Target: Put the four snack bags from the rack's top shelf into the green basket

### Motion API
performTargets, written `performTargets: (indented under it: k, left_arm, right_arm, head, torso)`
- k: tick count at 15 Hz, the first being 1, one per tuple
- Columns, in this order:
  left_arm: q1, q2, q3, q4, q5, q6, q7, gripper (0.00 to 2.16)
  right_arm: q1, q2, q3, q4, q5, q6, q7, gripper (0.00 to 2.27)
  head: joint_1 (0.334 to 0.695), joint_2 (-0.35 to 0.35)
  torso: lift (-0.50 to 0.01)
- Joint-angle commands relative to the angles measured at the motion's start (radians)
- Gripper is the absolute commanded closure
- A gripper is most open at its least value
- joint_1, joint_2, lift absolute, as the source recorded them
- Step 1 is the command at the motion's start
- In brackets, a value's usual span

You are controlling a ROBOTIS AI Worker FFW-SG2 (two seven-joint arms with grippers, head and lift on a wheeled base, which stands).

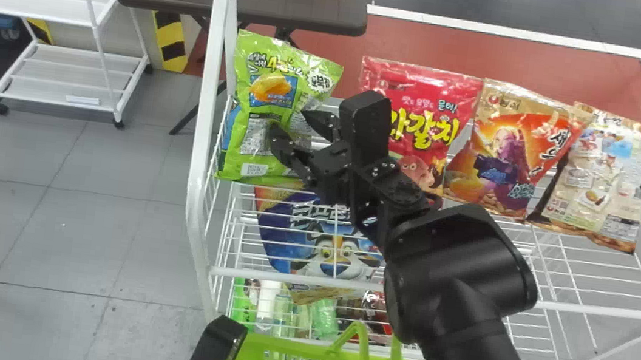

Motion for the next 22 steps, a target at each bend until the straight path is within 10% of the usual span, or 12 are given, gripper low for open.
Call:
performTargets:
  k: [1, 10, 15, 22]
  left_arm:
    - [-0.004, -0.001, 0.000, 0.007, 0.002, -0.001, -0.003, 1.67]
    - [-0.009, -0.008, 0.029, 0.023, 0.014, -0.007, -0.016, 1.67]
    - [-0.009, -0.010, 0.048, 0.018, 0.019, 0.008, -0.018, 1.67]
    - [-0.004, -0.021, 0.052, 0.007, 0.011, 0.027, -0.007, 1.67]
  right_arm:
    - [0.031, 0.002, 0.023, -0.056, 0.022, 0.005, 0.003, 2.02]
    - [0.275, -0.012, -0.030, -0.546, 0.010, 0.330, 0.017, 2.07]
    - [0.459, -0.124, -0.263, -0.882, -0.147, 0.637, 0.034, 2.07]
    - [0.652, -0.183, -0.619, -1.199, -0.331, 0.907, 0.142, 2.07]
  head:
    - [0.695, -0.036]
    - [0.695, -0.013]
    - [0.695, -0.184]
    - [0.695, -0.350]
  torso:
    - [0.000]
    - [0.000]
    - [0.000]
    - [0.000]
